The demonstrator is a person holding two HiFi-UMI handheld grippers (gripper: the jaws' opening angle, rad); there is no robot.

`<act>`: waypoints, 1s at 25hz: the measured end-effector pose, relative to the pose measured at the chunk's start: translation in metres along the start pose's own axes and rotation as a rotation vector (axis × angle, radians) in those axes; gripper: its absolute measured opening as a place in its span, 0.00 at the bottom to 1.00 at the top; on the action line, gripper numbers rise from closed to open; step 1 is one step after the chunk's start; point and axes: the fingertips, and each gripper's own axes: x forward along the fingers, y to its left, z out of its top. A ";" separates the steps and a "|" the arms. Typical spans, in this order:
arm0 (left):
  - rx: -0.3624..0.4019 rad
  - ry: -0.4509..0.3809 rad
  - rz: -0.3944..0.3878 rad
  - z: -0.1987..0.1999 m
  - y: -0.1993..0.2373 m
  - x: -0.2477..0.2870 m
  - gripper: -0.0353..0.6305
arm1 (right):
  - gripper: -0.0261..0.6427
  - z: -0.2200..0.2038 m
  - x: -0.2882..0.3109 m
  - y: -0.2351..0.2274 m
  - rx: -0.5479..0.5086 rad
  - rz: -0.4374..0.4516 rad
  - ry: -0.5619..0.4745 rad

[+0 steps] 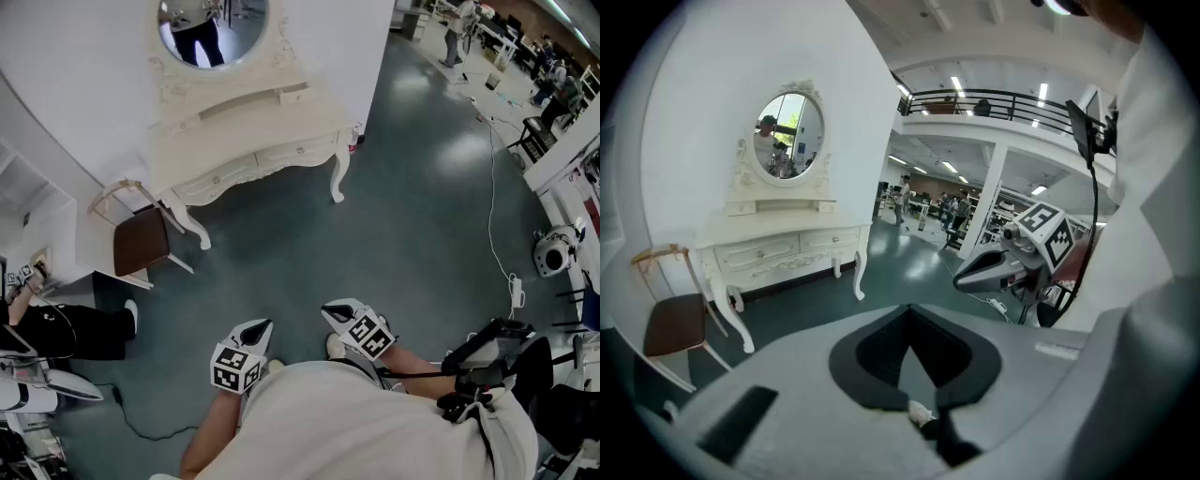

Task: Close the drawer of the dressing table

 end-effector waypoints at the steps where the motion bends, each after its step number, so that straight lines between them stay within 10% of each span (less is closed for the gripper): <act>1: -0.005 0.007 0.014 -0.003 0.010 -0.008 0.06 | 0.04 0.009 0.004 0.001 -0.007 -0.002 -0.005; 14: -0.032 0.030 0.009 -0.078 0.093 -0.093 0.06 | 0.04 0.026 0.067 0.088 0.051 -0.057 -0.001; 25: -0.014 0.027 -0.002 -0.003 0.125 -0.006 0.06 | 0.04 0.047 0.082 -0.038 0.111 -0.117 -0.042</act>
